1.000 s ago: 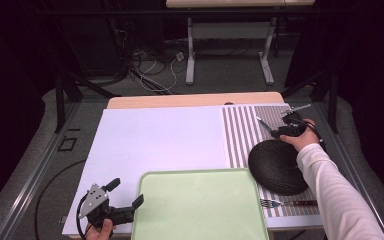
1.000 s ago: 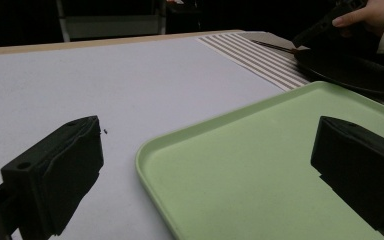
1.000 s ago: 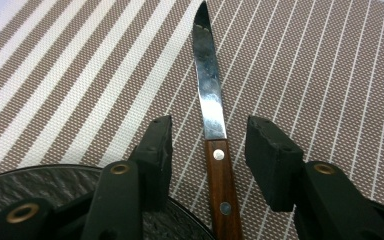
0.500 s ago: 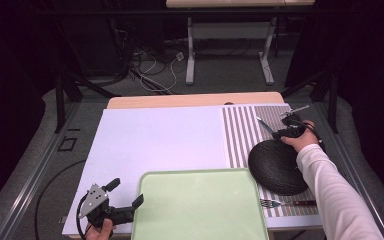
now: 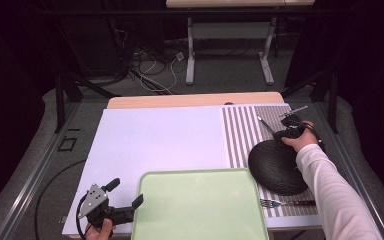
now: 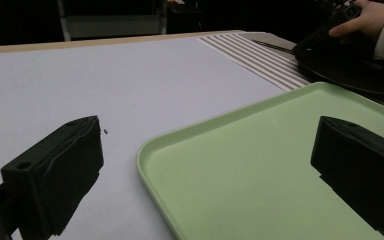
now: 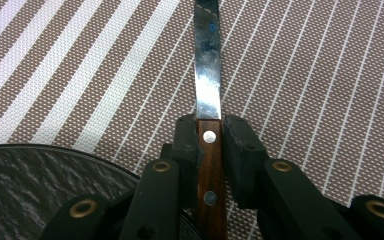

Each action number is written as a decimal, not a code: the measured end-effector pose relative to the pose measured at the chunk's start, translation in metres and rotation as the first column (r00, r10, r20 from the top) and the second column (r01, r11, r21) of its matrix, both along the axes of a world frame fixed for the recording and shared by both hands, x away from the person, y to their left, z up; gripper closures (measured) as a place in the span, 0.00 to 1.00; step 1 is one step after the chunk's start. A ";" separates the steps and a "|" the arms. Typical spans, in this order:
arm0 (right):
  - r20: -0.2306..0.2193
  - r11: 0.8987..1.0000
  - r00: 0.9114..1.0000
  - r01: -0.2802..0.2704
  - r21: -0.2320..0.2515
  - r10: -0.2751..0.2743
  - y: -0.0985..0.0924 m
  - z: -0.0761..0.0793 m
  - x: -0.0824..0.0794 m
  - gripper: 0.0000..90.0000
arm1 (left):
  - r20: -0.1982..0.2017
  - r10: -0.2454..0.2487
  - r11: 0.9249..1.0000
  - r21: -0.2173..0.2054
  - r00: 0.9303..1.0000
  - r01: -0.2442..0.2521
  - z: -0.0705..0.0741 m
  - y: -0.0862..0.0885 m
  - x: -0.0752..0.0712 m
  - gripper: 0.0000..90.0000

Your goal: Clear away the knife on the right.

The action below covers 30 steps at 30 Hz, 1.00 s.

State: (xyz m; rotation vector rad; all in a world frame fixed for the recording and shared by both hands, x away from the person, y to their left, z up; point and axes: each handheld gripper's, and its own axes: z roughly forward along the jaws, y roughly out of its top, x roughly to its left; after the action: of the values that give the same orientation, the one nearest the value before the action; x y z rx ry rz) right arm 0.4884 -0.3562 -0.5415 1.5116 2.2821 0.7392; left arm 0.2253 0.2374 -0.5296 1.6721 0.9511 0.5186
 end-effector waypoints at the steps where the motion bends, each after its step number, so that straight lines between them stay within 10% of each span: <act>1: -0.001 1.000 1.000 0.000 0.001 0.000 0.000 0.000 0.000 0.86 | 0.000 0.000 1.000 0.000 1.000 0.000 0.000 0.000 0.000 0.01; 30: 0.023 0.999 0.999 -0.027 -0.030 0.027 0.002 0.000 -0.001 0.86 | 0.001 0.000 1.000 -0.002 1.000 0.000 0.000 0.000 0.000 0.00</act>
State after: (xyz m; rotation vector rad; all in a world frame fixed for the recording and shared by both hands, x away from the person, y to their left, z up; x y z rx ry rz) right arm 0.4870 -0.3540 -0.5417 1.4544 2.2906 0.7236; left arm 0.2250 0.2377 -0.5295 1.6695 0.9509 0.5187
